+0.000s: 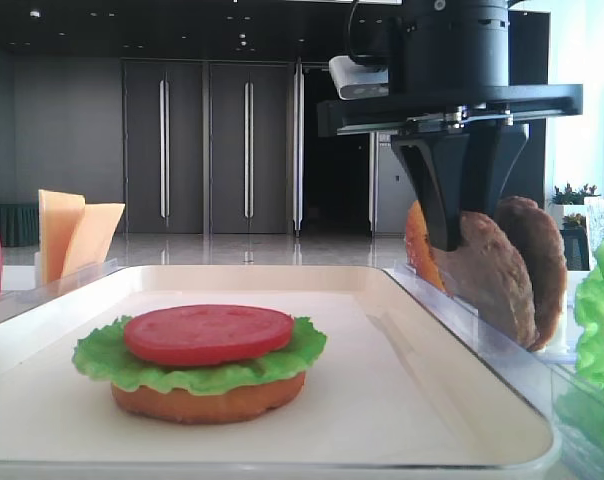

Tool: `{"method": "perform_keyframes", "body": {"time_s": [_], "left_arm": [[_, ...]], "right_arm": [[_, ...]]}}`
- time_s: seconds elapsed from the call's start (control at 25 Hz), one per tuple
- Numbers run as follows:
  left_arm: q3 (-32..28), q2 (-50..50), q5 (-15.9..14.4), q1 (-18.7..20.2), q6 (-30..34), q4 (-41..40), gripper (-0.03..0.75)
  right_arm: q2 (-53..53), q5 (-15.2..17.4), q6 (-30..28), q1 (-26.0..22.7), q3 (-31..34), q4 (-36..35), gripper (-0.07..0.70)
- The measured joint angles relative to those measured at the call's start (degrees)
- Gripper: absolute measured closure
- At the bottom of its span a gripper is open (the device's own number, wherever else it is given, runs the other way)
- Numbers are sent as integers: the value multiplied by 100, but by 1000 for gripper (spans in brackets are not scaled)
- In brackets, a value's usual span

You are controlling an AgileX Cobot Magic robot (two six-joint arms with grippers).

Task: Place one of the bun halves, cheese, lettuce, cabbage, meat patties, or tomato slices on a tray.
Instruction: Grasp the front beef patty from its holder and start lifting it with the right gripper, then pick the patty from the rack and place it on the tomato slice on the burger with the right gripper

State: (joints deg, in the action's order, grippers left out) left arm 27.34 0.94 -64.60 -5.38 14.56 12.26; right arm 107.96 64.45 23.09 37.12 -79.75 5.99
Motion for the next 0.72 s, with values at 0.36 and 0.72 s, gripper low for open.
{"method": "perform_keyframes", "body": {"time_s": [0.36,0.72], "left_arm": [[0,0,0,0,0,0,181],[0,0,0,0,0,0,181]], "right_arm": [[0,299,-62,0,-122,-84,507],[-27,588,-301,0,-892,-527,510]]}}
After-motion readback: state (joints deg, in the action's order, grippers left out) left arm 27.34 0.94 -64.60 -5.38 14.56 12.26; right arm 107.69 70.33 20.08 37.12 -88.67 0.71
